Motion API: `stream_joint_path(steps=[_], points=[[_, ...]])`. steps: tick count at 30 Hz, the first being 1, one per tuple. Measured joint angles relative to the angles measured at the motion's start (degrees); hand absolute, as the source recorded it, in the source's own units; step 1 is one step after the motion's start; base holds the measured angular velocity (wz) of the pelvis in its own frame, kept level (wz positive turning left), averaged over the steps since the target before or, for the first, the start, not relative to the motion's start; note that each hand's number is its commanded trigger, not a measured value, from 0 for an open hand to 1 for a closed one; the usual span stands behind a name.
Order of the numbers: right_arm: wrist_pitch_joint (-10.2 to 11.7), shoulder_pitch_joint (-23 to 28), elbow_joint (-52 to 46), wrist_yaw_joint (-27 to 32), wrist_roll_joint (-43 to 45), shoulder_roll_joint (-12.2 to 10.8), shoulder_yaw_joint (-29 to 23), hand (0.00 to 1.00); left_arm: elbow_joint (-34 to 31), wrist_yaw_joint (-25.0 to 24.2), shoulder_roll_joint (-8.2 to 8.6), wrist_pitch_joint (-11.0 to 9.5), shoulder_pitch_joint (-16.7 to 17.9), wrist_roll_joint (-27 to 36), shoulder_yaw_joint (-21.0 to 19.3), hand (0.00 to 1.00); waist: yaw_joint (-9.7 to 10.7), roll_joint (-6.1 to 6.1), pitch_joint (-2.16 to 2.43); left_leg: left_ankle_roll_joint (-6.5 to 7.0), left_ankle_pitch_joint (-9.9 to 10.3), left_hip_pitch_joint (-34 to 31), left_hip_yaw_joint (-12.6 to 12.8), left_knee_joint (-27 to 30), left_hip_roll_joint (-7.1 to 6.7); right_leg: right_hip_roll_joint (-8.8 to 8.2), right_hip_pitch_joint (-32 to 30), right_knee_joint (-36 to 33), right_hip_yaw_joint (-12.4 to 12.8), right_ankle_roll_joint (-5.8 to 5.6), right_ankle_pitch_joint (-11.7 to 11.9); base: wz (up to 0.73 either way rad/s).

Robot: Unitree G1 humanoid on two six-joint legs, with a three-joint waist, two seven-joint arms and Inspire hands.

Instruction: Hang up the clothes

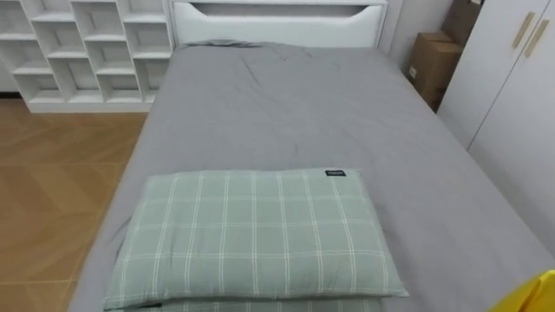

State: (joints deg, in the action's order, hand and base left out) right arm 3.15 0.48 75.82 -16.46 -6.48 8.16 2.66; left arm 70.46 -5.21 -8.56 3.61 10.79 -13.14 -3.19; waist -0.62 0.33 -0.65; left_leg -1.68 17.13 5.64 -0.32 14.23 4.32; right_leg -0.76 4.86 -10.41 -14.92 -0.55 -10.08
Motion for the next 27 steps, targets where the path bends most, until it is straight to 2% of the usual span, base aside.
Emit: stream_joint_path(steps=[14, 21, 27], points=[[-0.1, 0.1, 0.1, 0.4, -0.7, -0.2, -0.1, 0.00, 0.8, -0.6, 0.32, 0.1, 0.1, -0.5, 0.0, 0.00, 0.0, 0.00, 0.00, 0.00, 0.0, 0.0, -0.3, 0.3, -0.03, 0.00, 0.4, 0.2, -0.1, 0.00, 0.0, 0.00], [-0.8, 0.5, 0.5, 0.0, -6.7, -0.2, 0.5, 0.00, 0.6, -0.4, 0.32, 0.1, 0.0, -1.0, 0.0, 0.00, 0.1, -0.10, -0.01, 0.00, 0.0, 0.0, -0.4, 0.1, -0.07, 0.08, 0.7, 0.9, -0.3, -0.12, 0.0, 0.00], [-0.7, 1.0, 0.5, -0.4, -7.9, -0.2, 0.5, 0.00, 0.6, 0.2, 0.32, 0.0, -0.1, -1.0, 0.0, 0.00, 0.2, -0.10, -0.01, 0.00, 0.0, 0.0, -0.7, -0.4, -0.06, 0.08, 0.7, 0.9, -0.8, -0.12, 0.0, 0.04]])
